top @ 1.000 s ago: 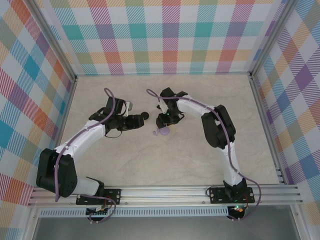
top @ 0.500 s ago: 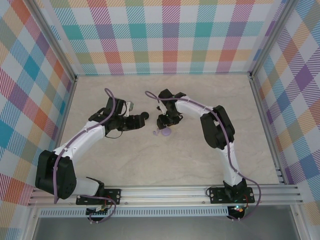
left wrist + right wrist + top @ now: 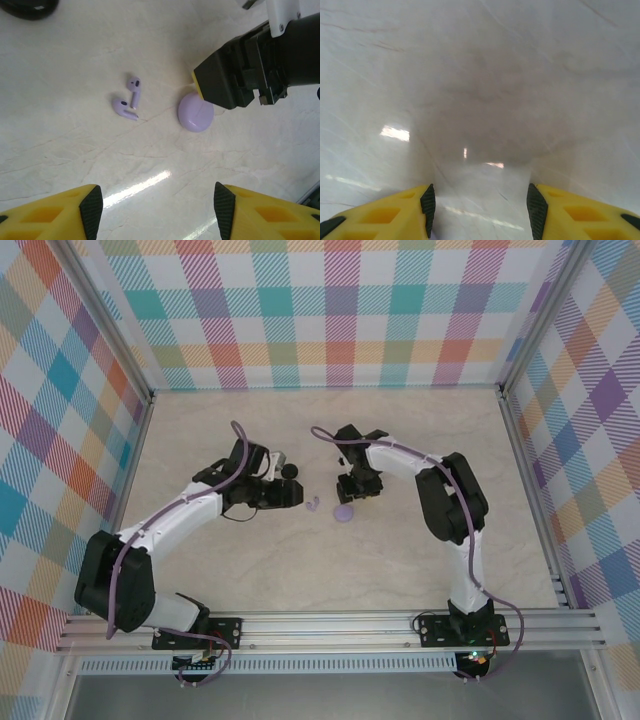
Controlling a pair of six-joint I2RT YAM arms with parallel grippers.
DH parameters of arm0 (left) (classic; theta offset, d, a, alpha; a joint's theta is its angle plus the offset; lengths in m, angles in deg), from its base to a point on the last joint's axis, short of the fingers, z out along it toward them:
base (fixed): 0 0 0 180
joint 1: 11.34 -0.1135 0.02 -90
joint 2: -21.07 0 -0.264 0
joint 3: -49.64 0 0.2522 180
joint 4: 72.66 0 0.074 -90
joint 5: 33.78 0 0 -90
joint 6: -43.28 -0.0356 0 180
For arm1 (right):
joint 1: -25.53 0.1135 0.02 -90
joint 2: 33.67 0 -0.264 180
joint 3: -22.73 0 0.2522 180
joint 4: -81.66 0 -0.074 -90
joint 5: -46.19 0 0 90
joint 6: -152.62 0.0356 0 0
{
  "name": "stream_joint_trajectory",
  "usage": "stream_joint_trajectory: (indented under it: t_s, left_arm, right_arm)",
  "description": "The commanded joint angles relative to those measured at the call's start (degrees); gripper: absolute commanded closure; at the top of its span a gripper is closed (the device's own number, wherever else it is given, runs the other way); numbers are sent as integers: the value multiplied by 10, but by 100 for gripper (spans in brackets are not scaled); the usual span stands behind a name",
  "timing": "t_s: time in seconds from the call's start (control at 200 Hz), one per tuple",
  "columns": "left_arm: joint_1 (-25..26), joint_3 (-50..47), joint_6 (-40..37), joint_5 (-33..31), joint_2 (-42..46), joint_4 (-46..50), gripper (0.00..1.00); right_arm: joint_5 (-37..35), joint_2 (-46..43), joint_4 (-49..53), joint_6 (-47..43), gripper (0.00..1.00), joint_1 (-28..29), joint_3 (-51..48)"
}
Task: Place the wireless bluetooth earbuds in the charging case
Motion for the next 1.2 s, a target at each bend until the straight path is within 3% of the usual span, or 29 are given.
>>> stream_joint_trajectory:
  t_s: [0.0,0.395,0.55,0.805,1.195]
  left_arm:
    - [13,17,-5,22,-16,-3,40]
    - [45,13,38,57,-79,-77,43]
    - [49,10,75,60,-106,-130,43]
    - [54,-17,139,74,-143,-212,44]
    - [79,-46,169,82,-180,-275,49]
  right_arm:
    - [-14,-29,23,17,47,-4,-19]
    - [30,-85,-10,28,48,-30,-72]
    - [96,-130,-47,39,49,-55,-109]
    - [265,-188,-142,56,53,-95,-203]
    - [337,-172,-224,98,63,-95,-254]
